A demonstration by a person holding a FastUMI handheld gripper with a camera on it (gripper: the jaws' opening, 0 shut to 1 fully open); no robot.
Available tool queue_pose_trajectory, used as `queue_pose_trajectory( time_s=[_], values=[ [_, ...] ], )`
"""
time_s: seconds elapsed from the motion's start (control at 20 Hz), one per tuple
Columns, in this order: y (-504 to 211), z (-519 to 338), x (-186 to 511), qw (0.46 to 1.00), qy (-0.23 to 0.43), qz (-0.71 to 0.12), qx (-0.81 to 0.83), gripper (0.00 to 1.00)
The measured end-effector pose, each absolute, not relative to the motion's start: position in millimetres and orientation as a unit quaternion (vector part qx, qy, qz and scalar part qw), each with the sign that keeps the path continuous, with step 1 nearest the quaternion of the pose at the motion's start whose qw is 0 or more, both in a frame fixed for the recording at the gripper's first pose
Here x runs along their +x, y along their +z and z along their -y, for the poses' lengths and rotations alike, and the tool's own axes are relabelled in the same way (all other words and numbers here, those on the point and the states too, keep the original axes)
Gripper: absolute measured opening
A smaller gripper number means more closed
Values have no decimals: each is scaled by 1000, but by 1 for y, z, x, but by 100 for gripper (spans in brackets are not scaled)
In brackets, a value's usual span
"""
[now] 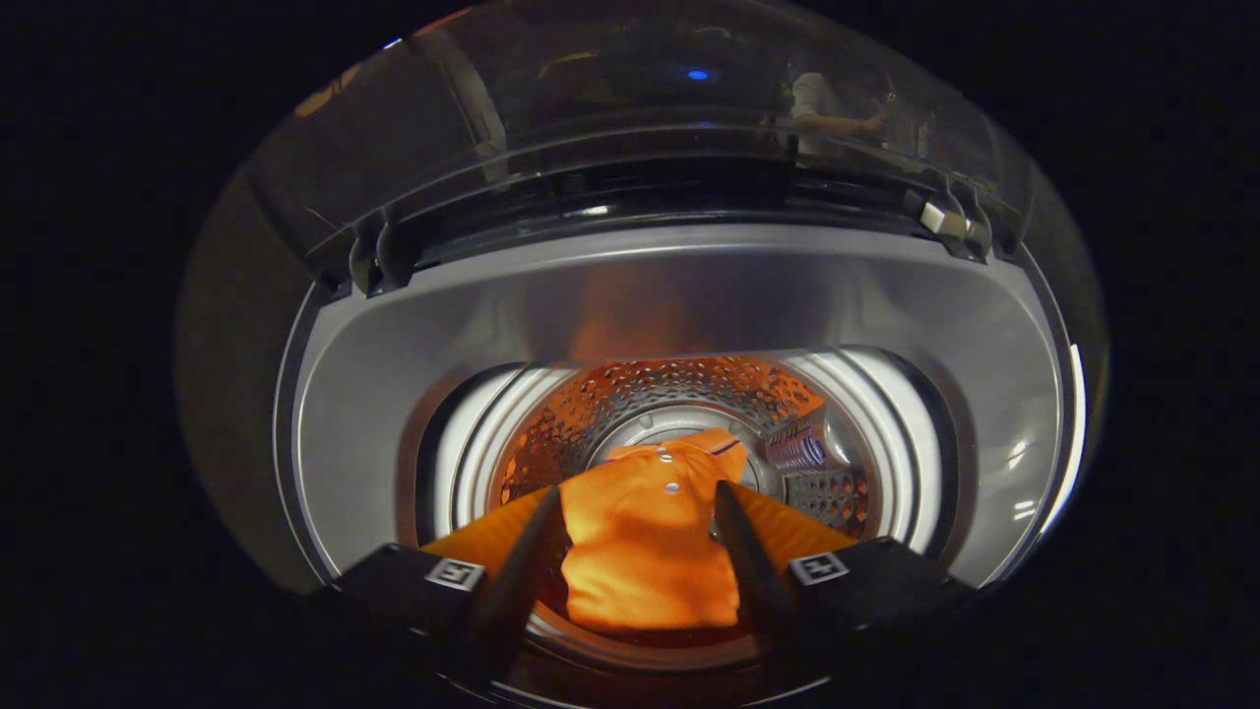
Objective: Put the clothes into the washing machine and then close the washing machine lid.
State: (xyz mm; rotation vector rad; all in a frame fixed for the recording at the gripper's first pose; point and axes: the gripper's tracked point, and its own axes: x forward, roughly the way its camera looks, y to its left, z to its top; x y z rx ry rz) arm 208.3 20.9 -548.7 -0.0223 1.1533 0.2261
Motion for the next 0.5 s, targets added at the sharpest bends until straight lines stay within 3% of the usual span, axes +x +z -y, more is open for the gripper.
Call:
queue_pose_trajectory(
  time_s=[0.15, 0.5],
  values=[
    [-535, -22, 211, 849, 110, -516, -12, 100],
    [-434, -32, 198, 907, 137, -398, -11, 99]
  ],
)
